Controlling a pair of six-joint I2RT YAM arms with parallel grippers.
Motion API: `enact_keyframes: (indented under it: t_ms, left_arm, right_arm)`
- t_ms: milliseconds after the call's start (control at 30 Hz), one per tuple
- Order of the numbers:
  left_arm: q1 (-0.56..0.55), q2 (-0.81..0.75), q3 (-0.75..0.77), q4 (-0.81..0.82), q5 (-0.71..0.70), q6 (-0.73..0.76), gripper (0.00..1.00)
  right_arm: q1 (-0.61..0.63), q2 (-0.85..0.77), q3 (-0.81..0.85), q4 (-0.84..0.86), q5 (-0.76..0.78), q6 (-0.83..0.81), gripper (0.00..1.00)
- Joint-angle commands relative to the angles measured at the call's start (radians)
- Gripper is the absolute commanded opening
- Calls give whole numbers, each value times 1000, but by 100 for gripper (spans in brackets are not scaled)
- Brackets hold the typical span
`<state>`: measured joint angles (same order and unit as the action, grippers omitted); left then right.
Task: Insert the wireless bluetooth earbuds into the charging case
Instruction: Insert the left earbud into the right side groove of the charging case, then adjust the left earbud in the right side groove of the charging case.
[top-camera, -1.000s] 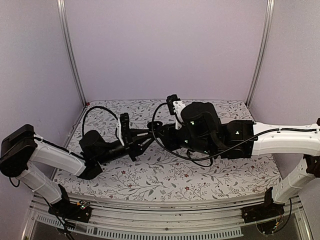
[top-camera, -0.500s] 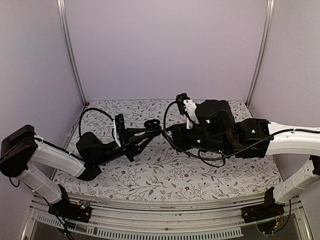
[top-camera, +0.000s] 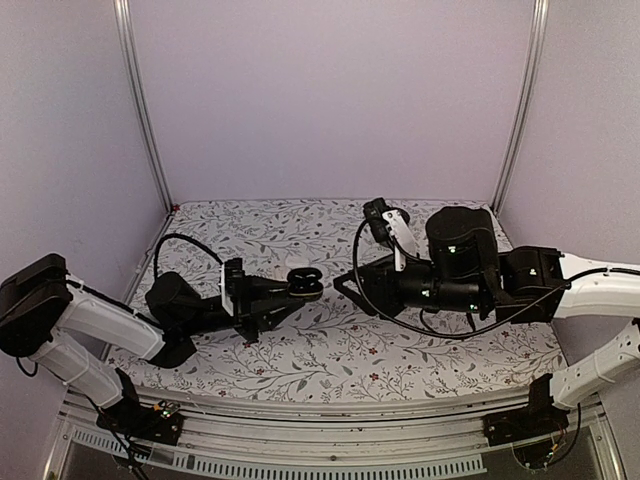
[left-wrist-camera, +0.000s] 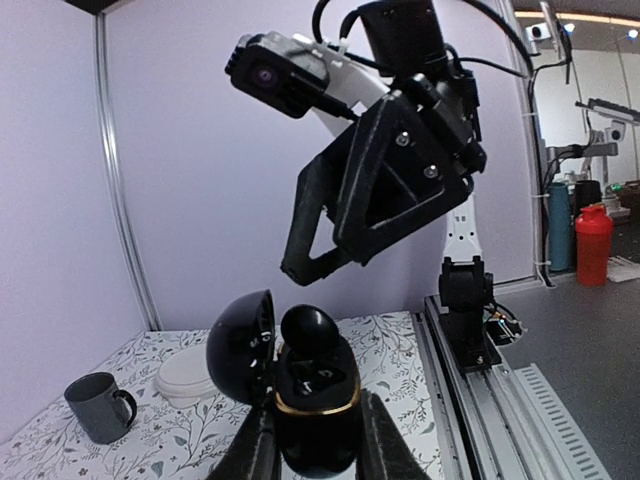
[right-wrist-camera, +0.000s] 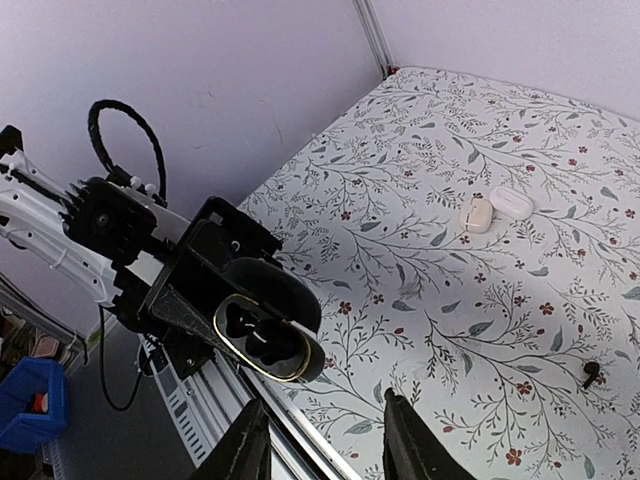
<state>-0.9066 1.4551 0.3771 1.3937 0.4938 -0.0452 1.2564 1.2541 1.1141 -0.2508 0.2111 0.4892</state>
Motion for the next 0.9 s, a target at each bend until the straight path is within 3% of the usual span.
enact_keyframes:
  t_ms: [0, 400, 867]
  left_arm:
    - [-1, -38, -28, 53, 128, 127, 0]
    - [-40, -147, -29, -115, 168, 348, 0]
    - [-57, -223, -32, -269, 113, 510, 0]
  right_arm:
    - [-4, -46, -34, 42, -78, -69, 41]
    - [-3, -75, -86, 79, -222, -86, 48]
    - [-3, -16, -55, 112, -218, -143, 56]
